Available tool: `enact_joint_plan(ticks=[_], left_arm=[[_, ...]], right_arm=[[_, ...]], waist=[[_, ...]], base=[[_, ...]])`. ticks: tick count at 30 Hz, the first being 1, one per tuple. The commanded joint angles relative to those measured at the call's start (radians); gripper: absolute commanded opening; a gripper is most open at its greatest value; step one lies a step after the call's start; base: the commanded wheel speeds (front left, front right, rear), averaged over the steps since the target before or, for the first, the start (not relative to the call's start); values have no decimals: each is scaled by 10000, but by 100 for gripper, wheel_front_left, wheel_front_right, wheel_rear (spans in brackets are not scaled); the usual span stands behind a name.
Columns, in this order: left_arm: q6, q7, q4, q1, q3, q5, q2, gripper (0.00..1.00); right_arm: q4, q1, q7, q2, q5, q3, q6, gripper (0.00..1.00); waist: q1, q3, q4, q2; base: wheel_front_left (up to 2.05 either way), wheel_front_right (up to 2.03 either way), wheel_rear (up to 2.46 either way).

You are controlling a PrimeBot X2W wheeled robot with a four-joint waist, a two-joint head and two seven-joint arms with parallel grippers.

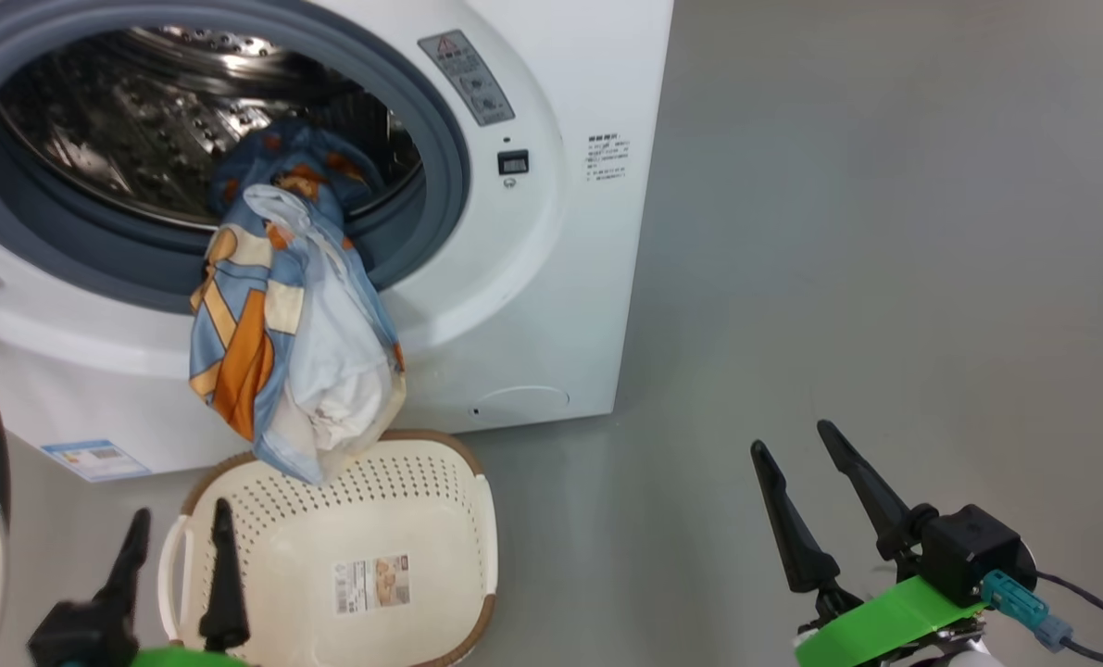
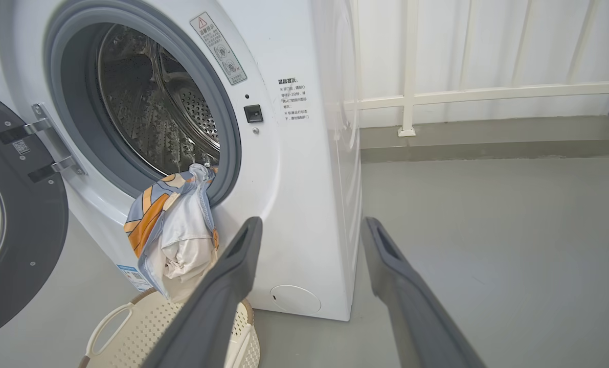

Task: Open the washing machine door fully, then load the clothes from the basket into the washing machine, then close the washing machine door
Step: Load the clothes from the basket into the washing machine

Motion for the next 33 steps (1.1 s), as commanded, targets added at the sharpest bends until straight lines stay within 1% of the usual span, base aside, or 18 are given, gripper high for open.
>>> enact_joint_plan(ticks=[1,4,5,6,13,17,20,25,29,33], left_arm=[[-142,52,-10,-619,275,-81,102,100],[-445,178,619,-1152,162,-311,15,100],[-445,178,619,-1152,162,-311,15,100],[-630,298,1202,-1608,94,-433,-33,100],[-1555,534,3652,-3567,-118,-859,-176,100],[-1983,576,5069,-4719,-114,-1015,-144,100],[-2162,559,6050,-5556,-79,-1046,-62,100],[-2245,525,7418,-6735,124,-1129,211,100],[-2341,668,8425,-7403,267,-1247,492,100],[-2553,895,9161,-7917,259,-1356,576,100]], right_arm=[[-334,-371,1,5,-4,302,16,100],[-435,-550,-28,5,3,383,16,100],[-435,-550,-28,5,3,383,16,100],[-485,-698,-57,5,12,453,16,100],[-537,-1394,-243,5,104,743,16,100],[-449,-1756,-409,5,250,880,16,100],[-365,-1999,-521,5,359,989,16,100],[-225,-2366,-672,5,564,1097,16,100],[-104,-2570,-738,5,740,1220,16,100],[-10,-2650,-762,5,872,1273,16,100]], waist=[[0,253,-25,-1],[0,615,-98,-1],[0,615,-98,-1],[0,899,-169,-1],[0,2002,-621,-1],[0,2553,-934,-1],[0,2949,-1162,-1],[0,3485,-1571,-1],[0,3745,-1877,-1],[0,3850,-2031,-1]], base=[[0,0,0],[0,0,0],[0,0,0],[0,0,0],[0,0,0],[0,0,0],[0,0,0],[0,0,0],[0,0,0],[0,0,0]])
